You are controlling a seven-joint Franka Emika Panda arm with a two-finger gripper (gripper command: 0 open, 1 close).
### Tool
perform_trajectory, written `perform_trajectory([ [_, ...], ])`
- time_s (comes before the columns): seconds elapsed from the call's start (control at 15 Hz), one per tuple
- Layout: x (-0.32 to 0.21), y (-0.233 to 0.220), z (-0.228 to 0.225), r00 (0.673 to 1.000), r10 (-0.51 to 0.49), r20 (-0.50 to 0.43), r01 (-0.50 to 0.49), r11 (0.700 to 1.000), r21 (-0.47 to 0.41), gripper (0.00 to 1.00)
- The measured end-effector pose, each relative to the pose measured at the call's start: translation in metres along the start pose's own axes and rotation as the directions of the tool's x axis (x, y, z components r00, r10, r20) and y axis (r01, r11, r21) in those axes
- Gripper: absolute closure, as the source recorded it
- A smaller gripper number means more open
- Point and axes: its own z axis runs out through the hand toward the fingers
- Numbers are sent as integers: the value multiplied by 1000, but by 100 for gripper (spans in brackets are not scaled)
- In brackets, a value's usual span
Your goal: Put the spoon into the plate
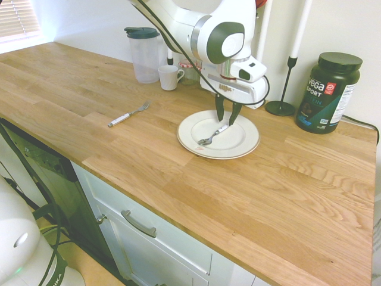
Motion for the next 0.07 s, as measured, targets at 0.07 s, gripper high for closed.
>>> perform_trajectory([
  [0.07,-5,-2,-15,1000,-22,6,22,1000,-1,0],
])
